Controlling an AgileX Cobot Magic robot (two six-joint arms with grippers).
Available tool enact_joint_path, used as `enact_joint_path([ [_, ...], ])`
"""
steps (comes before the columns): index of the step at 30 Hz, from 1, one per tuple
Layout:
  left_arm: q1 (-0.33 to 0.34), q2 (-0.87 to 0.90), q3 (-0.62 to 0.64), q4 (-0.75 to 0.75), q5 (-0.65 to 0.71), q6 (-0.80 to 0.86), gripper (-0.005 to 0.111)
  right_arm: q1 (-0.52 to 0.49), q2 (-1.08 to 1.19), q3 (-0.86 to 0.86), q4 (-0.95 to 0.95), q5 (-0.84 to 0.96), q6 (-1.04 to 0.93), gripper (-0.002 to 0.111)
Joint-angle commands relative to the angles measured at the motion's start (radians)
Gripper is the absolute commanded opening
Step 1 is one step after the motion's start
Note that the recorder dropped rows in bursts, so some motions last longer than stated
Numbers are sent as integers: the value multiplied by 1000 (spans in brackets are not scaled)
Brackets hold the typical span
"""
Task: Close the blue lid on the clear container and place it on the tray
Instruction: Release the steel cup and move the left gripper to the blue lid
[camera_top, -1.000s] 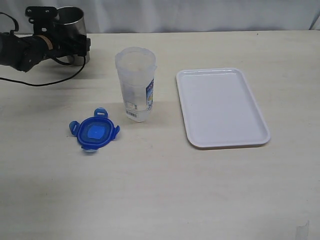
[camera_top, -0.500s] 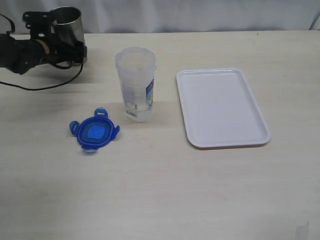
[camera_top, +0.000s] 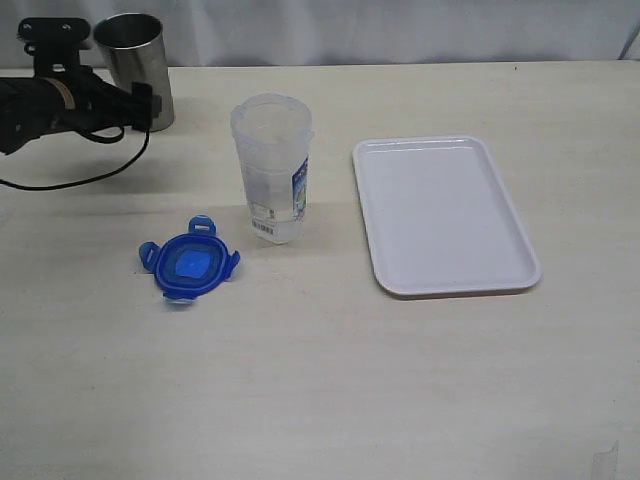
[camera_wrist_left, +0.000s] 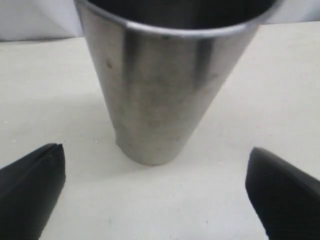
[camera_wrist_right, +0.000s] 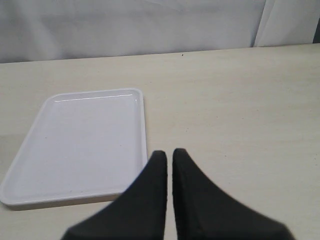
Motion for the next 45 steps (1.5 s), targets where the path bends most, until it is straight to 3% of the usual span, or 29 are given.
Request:
enact_joint_path([
  [1,4,-95,90,-7,-3,-6,90,-4,-1,2,-9,-3,-8,4],
  [9,4,-302,216,-7,41,-31,90,-4,-1,2,-9,-3,-8,4],
  [20,-15,-571,220,-28,528,-36,90,-4,-1,2,-9,-3,-8,4],
  [22,-23,-603,220,-64,606,-36,83,-4,-1,2,-9,-3,-8,4],
  [27,-91,-633,220,-121,755,69,44,-4,-1,2,-9,-3,-8,4],
  [32,-191,-633,225,-332,863,218,21,-4,-1,2,-9,-3,-8,4],
  [37,-270,-633,281,-504,885,316,16,-4,-1,2,-9,-3,-8,4],
  [43,-282,-611,370,-554,862,316,17,-4,-1,2,-9,-3,-8,4],
  [45,-282,-588,399,-557,823,316,23,-4,-1,2,-9,-3,-8,4],
])
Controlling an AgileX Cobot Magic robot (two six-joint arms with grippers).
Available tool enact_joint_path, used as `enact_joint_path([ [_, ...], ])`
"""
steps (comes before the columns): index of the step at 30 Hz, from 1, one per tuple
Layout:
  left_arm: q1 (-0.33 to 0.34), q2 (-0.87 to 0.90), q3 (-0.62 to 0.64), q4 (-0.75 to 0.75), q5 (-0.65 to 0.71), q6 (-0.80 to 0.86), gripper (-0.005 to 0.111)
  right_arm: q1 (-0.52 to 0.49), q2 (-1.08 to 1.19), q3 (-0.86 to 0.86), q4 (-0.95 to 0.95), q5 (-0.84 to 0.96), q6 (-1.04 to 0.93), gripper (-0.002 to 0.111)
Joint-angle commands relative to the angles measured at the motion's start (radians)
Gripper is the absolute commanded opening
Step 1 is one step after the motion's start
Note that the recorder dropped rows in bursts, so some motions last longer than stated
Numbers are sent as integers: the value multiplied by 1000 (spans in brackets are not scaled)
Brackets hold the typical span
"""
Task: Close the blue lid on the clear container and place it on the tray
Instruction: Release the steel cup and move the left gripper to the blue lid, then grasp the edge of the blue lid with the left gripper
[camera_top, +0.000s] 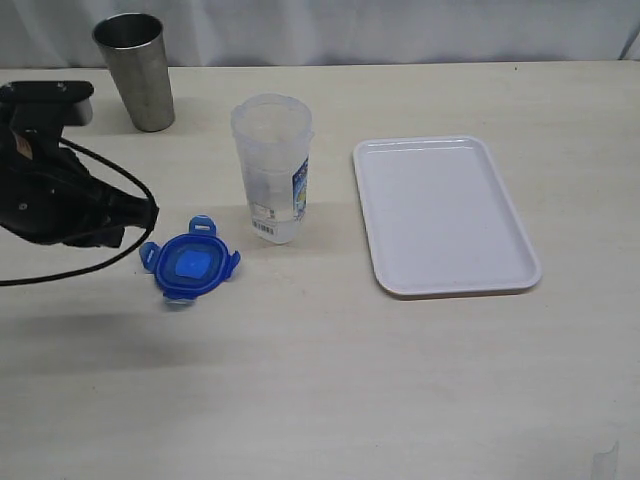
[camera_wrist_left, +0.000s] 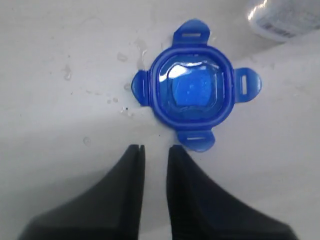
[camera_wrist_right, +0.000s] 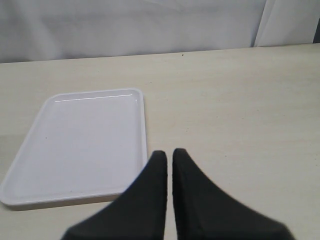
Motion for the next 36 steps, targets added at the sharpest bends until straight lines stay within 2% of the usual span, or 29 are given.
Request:
enact_joint_path([
  [1,-3,43,60,-23,-83,4,28,-4,-1,2,-9,-3,-8,4],
  [2,-3,69,69,-58,-123,10,36,-4,-1,2,-9,-3,-8,4],
  [3,-3,84,69,-75,-135,46,38,-4,-1,2,-9,-3,-8,4],
  [5,-3,139,69,-155,-186,195,39,-4,-1,2,-9,-3,-8,4],
  [11,-3,255,65,-122,-391,238,39,-4,-1,2,-9,-3,-8,4],
  [16,-3,327,65,-121,-486,266,39,-4,-1,2,-9,-3,-8,4],
  [20,-3,362,65,-121,-530,266,39,-4,-1,2,-9,-3,-8,4],
  [36,-3,362,65,-121,-540,268,39,-4,-1,2,-9,-3,-8,4],
])
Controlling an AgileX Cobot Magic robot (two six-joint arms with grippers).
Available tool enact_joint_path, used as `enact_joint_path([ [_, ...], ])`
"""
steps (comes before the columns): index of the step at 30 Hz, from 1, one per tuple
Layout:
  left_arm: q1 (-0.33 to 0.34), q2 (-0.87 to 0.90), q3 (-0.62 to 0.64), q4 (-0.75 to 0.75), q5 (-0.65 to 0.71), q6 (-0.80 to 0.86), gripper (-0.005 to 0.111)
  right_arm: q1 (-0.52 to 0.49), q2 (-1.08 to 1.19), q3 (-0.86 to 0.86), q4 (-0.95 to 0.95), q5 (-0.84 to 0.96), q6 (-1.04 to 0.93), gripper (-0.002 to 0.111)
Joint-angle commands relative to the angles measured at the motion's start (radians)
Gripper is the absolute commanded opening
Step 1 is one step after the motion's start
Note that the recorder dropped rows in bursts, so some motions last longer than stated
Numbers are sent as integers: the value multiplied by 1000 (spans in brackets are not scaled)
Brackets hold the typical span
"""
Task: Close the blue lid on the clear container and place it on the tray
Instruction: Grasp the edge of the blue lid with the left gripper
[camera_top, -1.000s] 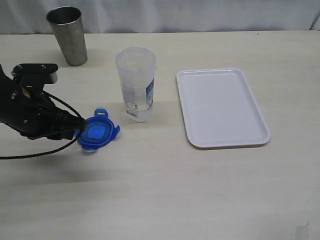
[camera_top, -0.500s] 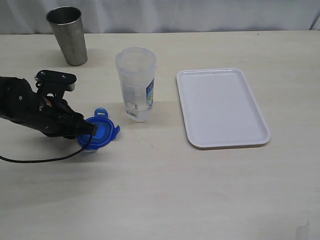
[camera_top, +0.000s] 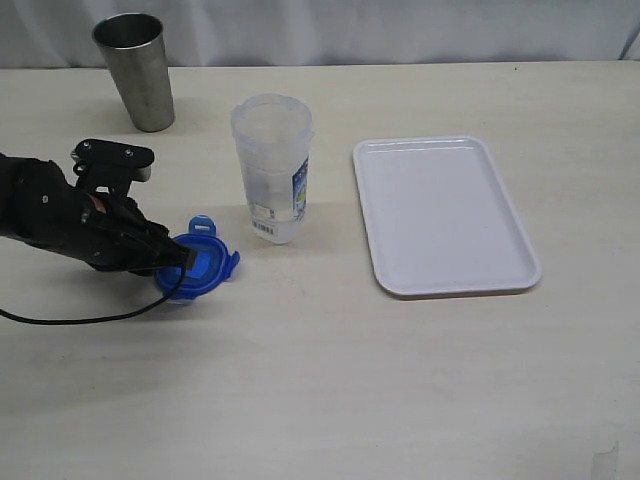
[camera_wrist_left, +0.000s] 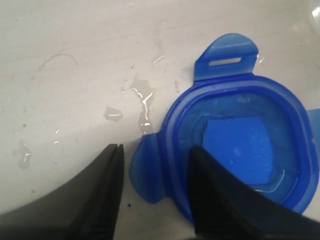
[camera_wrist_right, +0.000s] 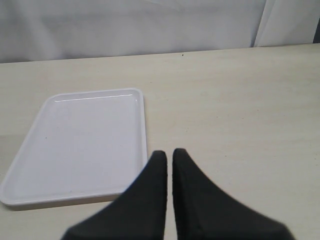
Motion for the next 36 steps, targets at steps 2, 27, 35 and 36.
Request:
enact_joint_path([
  [2,-2,4,-4,1,-10,5,39,-4,-1,2,-9,-3,-8,4],
  [27,0,0,-5,-2,-7,-3,39,-4,-1,2,-9,-3,-8,4],
  [35,0,0,-35,-2,31,-3,39,-4,-1,2,-9,-3,-8,4],
  [36,0,0,-42,-2,39,-3,39,-4,-1,2,-9,-3,-8,4],
])
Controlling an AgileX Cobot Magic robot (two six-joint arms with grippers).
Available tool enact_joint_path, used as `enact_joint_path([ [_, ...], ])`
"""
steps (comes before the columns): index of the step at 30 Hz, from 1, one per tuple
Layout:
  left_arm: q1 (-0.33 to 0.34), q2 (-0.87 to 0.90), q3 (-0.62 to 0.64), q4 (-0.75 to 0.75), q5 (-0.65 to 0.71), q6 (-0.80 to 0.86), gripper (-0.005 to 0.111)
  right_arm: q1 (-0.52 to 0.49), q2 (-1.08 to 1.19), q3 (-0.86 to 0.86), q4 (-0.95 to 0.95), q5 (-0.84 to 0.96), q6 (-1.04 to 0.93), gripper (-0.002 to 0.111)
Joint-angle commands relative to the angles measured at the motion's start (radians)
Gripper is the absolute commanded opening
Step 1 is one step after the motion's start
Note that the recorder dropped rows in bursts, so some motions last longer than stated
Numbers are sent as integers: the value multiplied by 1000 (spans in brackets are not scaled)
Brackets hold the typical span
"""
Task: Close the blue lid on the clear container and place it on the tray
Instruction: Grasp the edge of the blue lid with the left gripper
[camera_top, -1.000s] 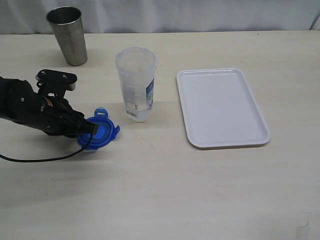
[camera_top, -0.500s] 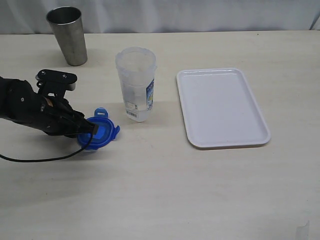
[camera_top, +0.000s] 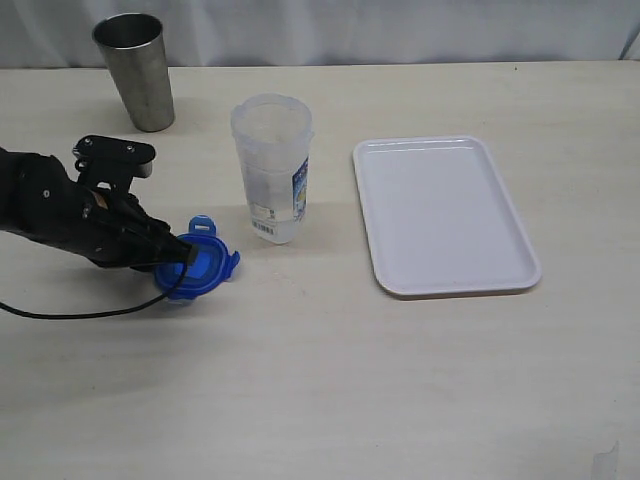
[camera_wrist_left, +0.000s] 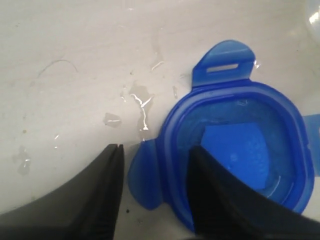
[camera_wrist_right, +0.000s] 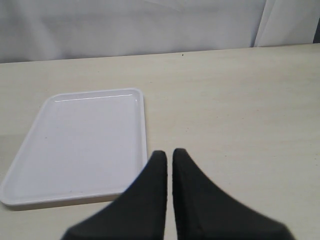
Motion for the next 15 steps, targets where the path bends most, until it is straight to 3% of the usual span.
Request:
enact_joint_path([
  [1,0,0,-25,-2,28,-3,39,-4,-1,2,-9,-3,-8,4],
  [5,11,0,-26,1,30,3,39,-4,-1,2,-9,-3,-8,4],
  [15,133,0,-83,-22,190,3,39,-4,-1,2,-9,-3,-8,4],
])
